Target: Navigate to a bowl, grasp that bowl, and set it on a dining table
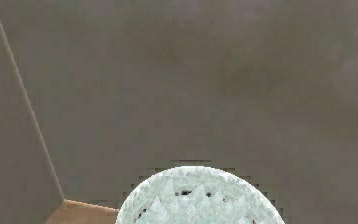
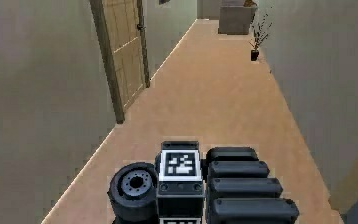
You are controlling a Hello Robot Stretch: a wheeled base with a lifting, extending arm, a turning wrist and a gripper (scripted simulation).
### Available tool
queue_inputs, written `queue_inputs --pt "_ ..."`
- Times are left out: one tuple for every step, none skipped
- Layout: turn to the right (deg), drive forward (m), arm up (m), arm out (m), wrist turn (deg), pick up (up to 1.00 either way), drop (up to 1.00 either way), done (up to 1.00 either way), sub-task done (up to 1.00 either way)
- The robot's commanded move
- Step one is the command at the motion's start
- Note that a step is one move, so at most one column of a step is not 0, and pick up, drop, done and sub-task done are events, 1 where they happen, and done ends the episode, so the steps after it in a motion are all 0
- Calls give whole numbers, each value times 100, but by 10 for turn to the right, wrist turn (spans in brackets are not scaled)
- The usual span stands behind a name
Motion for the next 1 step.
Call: queue_inputs --pt "-180 0 0 0 0 0 0 0 0"
